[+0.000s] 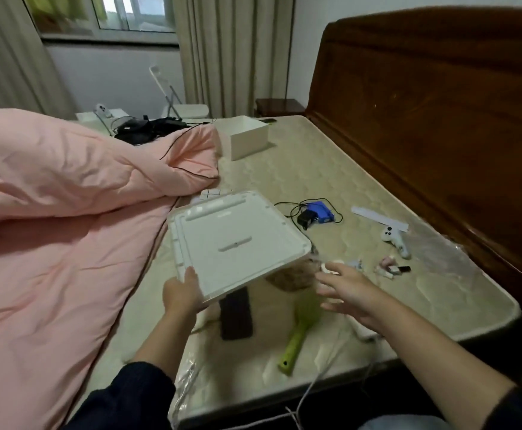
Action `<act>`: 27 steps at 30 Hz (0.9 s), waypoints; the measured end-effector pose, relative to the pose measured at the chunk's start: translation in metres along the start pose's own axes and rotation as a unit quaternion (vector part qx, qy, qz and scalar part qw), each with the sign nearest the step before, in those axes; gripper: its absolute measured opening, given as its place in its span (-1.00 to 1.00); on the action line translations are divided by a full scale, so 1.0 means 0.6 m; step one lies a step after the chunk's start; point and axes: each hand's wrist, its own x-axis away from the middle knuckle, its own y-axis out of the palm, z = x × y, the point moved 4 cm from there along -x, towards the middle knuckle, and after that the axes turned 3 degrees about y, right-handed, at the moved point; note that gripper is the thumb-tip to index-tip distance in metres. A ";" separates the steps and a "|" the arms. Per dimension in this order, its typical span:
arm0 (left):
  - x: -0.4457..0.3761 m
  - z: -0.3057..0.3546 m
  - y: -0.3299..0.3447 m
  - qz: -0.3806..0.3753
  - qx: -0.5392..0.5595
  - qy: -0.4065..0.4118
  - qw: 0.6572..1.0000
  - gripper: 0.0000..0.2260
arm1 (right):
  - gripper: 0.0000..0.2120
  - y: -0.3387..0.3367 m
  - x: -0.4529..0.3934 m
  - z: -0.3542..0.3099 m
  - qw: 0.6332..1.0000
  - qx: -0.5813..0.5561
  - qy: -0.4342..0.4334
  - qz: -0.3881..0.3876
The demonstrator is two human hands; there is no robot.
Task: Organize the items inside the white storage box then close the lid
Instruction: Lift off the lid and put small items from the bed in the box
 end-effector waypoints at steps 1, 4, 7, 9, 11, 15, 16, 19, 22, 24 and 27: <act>-0.004 -0.011 -0.005 0.010 -0.006 -0.004 1.000 -0.50 | -0.68 0.004 -0.001 0.005 1.000 0.010 -0.003 -0.002; -0.004 -0.029 -0.003 0.031 -0.042 -0.008 0.999 -0.52 | -0.65 0.000 0.001 0.007 0.999 0.026 -0.021 -0.003; -0.005 -0.033 0.016 0.019 -0.096 -0.043 0.994 -0.55 | -0.70 -0.018 0.013 0.002 0.998 0.038 -0.041 -0.008; 0.000 -0.017 0.037 0.007 -0.151 -0.057 0.987 -0.49 | -0.76 -0.038 0.022 0.002 0.998 0.037 -0.049 -0.004; 0.019 0.015 0.063 -0.008 -0.208 -0.045 0.977 -0.35 | -0.75 -0.061 0.031 0.006 0.998 0.032 -0.050 0.013; 0.069 0.096 0.154 -0.087 -0.226 0.151 0.958 -0.38 | -0.76 -0.115 0.049 0.022 0.996 -0.010 -0.051 0.068; 0.088 0.118 0.180 -0.107 -0.205 0.209 0.950 -0.48 | -0.77 -0.133 0.056 0.027 0.995 -0.022 -0.051 0.086; 0.164 0.169 0.253 -0.188 -0.088 0.316 0.926 -0.87 | -0.81 -0.197 0.080 0.044 0.986 -0.032 -0.061 0.153; 0.234 0.185 0.327 -0.276 -0.092 0.351 0.890 -0.93 | -0.85 -0.267 0.099 0.059 0.974 -0.013 -0.065 0.216; 0.271 0.182 0.370 -0.314 -0.109 0.367 0.869 -0.92 | -0.86 -0.306 0.102 0.073 0.968 -0.012 -0.054 0.244; 0.313 0.170 0.437 -0.343 -0.151 0.407 0.833 -0.94 | -0.85 -0.346 0.084 0.099 0.965 -0.010 -0.037 0.261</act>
